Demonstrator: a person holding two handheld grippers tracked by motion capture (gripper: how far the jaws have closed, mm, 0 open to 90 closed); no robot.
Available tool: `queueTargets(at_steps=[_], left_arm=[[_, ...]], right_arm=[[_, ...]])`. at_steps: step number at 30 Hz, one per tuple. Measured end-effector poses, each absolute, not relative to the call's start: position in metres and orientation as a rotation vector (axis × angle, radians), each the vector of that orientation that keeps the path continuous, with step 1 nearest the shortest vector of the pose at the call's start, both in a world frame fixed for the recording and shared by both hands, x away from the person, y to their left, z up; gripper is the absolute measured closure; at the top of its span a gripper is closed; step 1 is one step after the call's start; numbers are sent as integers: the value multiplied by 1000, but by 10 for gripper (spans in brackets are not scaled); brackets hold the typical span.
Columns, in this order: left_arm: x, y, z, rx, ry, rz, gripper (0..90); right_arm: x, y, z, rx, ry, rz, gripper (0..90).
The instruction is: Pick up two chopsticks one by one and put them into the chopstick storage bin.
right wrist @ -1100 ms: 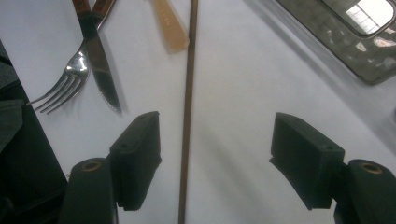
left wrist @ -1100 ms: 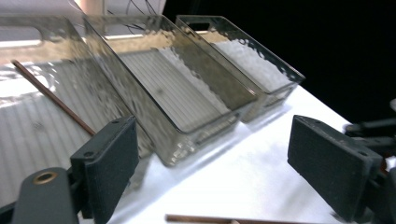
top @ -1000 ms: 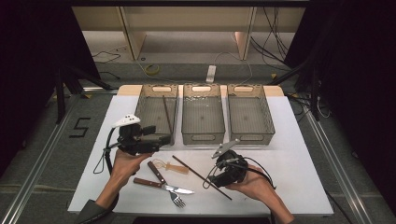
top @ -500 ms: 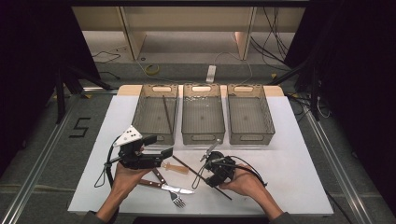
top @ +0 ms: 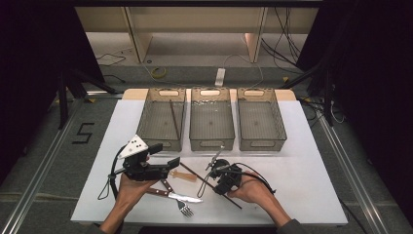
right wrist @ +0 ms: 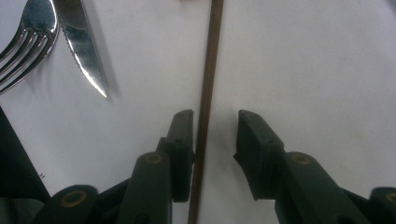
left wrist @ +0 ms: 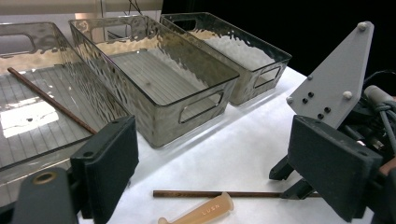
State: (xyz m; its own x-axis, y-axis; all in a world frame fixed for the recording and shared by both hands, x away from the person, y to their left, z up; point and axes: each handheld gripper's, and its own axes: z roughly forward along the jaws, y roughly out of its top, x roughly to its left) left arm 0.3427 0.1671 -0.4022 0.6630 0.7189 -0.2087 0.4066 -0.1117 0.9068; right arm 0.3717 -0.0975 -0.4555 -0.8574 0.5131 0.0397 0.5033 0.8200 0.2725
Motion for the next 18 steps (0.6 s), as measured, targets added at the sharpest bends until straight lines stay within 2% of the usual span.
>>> queueTargets(at_steps=[18], left_arm=[[342,166,-403,1747,914,347,155]], right_arm=[[376,-94,-458,869,2941,350,833]])
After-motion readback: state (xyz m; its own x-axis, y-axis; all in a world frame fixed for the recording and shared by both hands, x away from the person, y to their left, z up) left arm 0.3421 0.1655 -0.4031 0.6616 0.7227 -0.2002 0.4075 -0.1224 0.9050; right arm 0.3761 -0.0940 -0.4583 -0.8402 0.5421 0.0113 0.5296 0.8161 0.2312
